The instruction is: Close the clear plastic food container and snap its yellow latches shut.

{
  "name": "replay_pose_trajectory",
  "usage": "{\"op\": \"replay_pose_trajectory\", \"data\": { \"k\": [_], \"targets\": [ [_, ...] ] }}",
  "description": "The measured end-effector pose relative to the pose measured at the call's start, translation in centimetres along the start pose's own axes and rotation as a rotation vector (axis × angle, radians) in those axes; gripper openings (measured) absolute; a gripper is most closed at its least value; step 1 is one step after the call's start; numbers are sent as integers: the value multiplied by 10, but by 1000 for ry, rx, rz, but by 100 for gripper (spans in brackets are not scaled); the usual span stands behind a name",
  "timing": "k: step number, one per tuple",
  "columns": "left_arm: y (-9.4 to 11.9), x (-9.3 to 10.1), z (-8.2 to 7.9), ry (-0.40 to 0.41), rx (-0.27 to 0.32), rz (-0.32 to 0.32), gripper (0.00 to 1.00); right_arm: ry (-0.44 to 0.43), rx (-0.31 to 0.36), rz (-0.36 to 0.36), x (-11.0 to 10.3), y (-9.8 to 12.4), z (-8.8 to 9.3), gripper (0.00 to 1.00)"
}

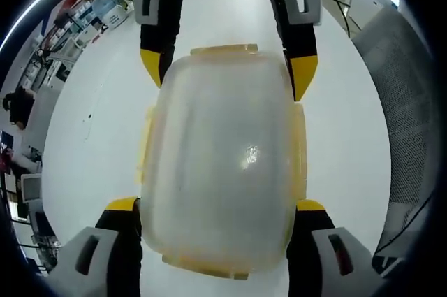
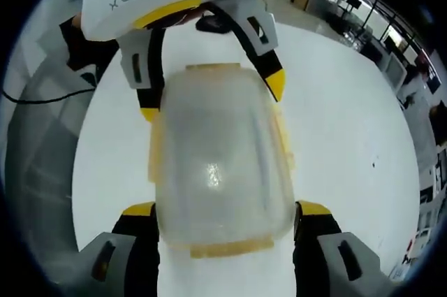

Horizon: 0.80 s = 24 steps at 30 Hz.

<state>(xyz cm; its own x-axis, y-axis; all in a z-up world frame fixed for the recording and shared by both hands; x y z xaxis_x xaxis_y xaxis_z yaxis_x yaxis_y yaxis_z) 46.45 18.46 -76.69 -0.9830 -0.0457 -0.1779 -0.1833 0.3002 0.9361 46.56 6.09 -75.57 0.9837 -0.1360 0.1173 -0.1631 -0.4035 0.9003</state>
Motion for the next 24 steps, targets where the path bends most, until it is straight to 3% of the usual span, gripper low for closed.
{"op": "replay_pose_trajectory", "data": {
  "k": [24],
  "targets": [
    [-3, -23, 3, 16, -1, -5, 88, 16, 9, 3, 24, -6, -4, 80]
  ]
}}
Point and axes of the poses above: the point that each gripper's makers call its tool centre point, and the gripper's own axes: y roughly backward along the fingers, x roughly to its right, z roughly out of its underside, the point moved 7 cm from there along y, roughly backward along the fingers, and after that the axes turned 3 degrees about z, right-handed, at the moved point
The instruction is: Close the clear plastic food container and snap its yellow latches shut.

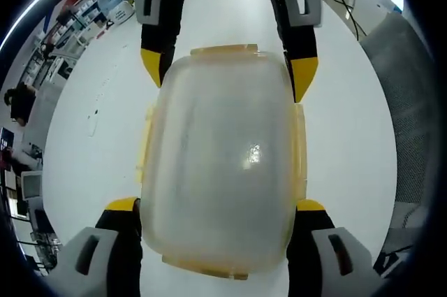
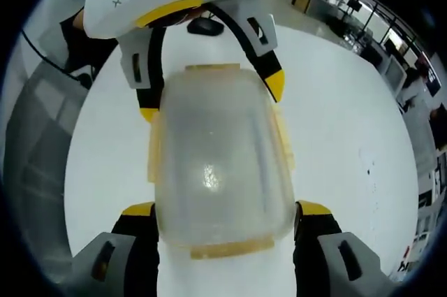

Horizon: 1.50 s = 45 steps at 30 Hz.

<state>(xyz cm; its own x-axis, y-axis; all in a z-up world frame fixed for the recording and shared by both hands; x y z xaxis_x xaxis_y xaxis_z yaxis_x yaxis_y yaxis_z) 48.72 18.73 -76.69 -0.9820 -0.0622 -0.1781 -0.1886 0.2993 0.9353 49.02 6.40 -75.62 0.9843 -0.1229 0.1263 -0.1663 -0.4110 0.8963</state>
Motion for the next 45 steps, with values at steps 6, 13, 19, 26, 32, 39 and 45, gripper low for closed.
{"op": "replay_pose_trajectory", "data": {
  "k": [6, 13, 19, 26, 32, 39, 45],
  "targets": [
    [0, 0, 0, 0, -1, 0, 88, 0, 5, 3, 0, 0, 0, 80],
    [0, -2, 0, -1, -2, 2, 88, 3, 3, 12, 0, -1, 0, 80],
    [0, -1, 0, -1, 0, -2, 88, 6, -1, 14, 0, -1, 0, 81],
    [1, -1, 0, 1, 0, -3, 88, 5, 1, 17, 0, -1, 0, 81],
    [1, 0, 0, 8, 7, -5, 88, 12, 3, 23, 0, -2, 0, 82],
    [2, 1, 1, 9, 34, -10, 88, 12, 2, 29, -1, -3, -1, 83],
    [5, 4, 5, -12, 36, -36, 89, 18, 34, 59, -2, 0, -2, 83]
  ]
}}
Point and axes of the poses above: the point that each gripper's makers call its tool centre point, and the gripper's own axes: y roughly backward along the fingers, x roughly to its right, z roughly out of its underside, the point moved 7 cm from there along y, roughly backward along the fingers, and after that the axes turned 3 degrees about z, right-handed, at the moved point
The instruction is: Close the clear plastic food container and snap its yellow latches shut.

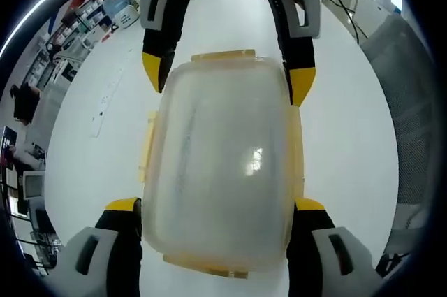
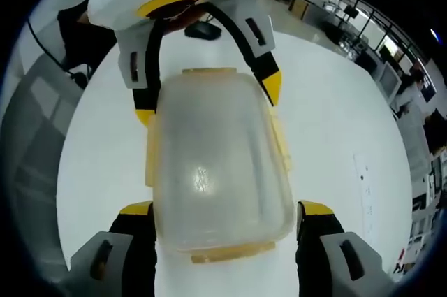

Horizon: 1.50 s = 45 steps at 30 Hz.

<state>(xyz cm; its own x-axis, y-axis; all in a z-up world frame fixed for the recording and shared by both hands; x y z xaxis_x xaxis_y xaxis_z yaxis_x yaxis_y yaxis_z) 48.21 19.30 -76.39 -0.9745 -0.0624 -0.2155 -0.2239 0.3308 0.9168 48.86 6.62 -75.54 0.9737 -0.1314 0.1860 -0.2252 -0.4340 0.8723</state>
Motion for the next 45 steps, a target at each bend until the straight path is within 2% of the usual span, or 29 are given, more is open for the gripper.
{"op": "replay_pose_trajectory", "data": {
  "k": [3, 9, 13, 16, 23, 27, 34, 39, 41, 45],
  "targets": [
    [1, 1, 5, 22, 11, -17, 94, -11, 13, 21, 2, 2, 0, 83],
    [10, 6, 10, 114, 69, -44, 94, -69, 54, 53, 4, 11, -1, 85],
    [15, 10, 11, 126, 82, -54, 96, -102, 66, 75, 4, 16, 1, 85],
    [18, 10, 13, 194, 107, -68, 96, -134, 84, 83, 1, 19, 2, 85],
    [24, 15, 16, 292, 146, -103, 95, -188, 102, 93, -13, 24, 6, 85],
    [24, 24, 18, 299, 137, -99, 95, -223, 111, 101, -21, 28, 10, 85],
    [32, 32, 17, 361, 165, -122, 95, -260, 133, 126, -31, 38, 12, 86],
    [40, 41, 18, 432, 204, -139, 95, -289, 154, 167, -40, 48, 14, 85],
    [44, 45, 15, 461, 248, -132, 95, -296, 171, 182, -43, 52, 14, 86],
    [46, 54, 18, 473, 250, -156, 94, -338, 190, 198, -52, 58, 19, 85]
  ]
}}
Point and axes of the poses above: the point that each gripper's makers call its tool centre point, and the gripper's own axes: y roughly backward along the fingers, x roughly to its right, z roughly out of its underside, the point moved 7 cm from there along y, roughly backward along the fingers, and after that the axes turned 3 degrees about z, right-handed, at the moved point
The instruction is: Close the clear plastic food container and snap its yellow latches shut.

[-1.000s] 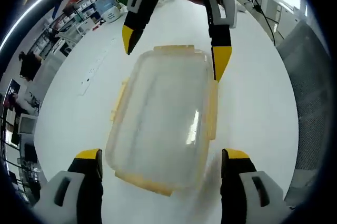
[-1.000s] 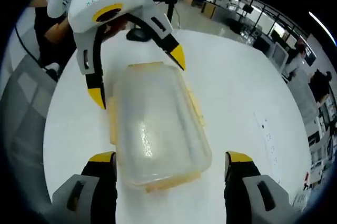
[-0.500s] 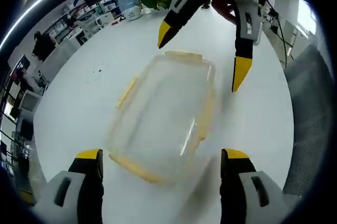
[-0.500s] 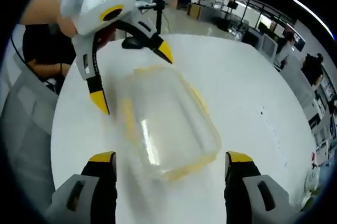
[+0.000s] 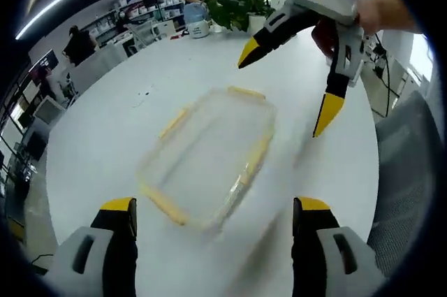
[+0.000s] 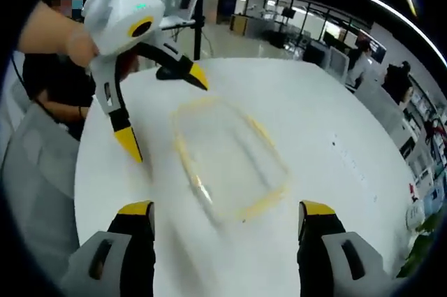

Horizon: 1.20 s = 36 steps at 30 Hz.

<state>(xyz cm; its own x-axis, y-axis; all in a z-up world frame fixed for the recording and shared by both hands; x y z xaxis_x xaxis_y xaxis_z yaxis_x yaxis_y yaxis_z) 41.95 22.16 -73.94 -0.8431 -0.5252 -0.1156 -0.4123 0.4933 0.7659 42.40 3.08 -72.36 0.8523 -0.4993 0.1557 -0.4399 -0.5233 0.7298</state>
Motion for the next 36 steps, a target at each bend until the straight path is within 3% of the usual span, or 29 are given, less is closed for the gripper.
{"op": "replay_pose_trajectory", "data": {
  "k": [25, 36],
  "targets": [
    [46, 50, 36, 101, 119, -57, 95, -122, 99, 83, -39, 55, 45, 85],
    [60, 67, 56, 141, 123, -76, 94, -165, 122, 128, -53, 74, 65, 85]
  ]
}}
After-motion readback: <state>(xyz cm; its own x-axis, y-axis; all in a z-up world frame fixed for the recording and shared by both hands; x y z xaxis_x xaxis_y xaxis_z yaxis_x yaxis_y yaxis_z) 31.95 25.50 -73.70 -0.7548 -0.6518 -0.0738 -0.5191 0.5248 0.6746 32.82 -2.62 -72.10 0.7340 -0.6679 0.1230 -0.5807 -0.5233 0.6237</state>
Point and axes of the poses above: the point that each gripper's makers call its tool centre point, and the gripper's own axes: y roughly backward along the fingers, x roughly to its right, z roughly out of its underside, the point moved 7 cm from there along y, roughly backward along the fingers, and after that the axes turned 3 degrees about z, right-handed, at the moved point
